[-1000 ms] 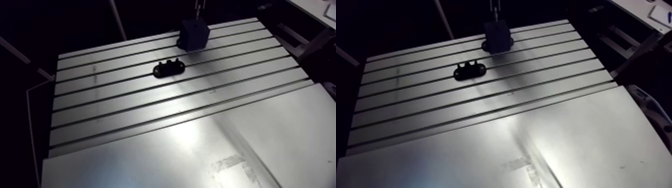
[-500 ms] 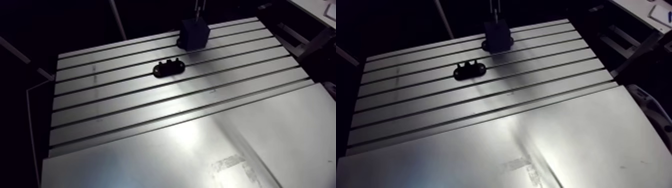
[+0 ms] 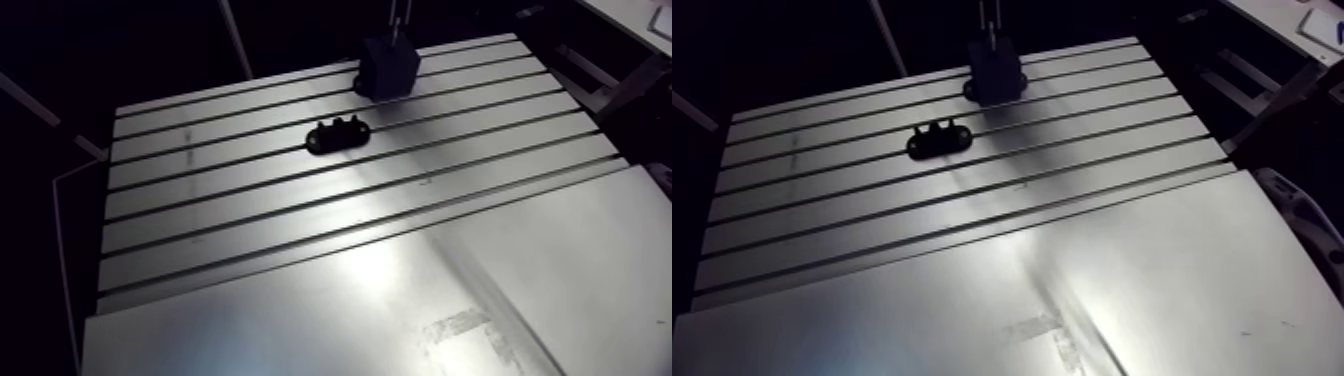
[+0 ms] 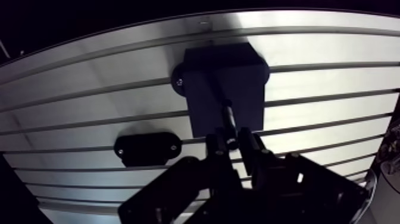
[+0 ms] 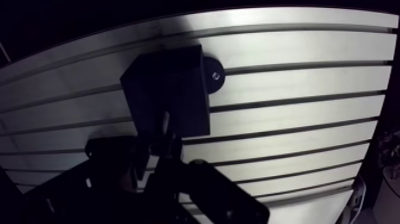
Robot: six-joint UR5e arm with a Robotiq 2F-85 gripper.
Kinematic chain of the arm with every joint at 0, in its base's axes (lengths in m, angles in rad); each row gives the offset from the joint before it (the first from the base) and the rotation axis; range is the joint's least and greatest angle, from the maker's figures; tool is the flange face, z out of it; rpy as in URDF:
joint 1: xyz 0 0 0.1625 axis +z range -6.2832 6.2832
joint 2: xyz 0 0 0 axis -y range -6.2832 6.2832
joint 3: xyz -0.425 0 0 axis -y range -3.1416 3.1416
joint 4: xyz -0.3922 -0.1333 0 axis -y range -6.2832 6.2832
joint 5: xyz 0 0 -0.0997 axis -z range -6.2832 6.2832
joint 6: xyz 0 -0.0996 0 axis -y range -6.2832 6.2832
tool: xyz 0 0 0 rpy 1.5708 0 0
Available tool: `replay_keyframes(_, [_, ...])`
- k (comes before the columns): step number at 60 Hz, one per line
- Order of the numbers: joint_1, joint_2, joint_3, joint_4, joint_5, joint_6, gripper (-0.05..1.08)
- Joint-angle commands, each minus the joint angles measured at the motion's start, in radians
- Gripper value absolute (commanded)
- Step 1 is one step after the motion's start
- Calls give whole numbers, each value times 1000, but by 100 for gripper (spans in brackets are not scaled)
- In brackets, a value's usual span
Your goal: Pick up the M10 bolt and insert it into the hole until fully seated.
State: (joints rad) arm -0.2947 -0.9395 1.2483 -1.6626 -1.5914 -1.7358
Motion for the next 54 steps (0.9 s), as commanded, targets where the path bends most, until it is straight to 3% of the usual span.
replay_keyframes(1, [0,3,1,-1,0,0,108])
replay_keyframes(54, [-8,5,8,-18,0,0,108])
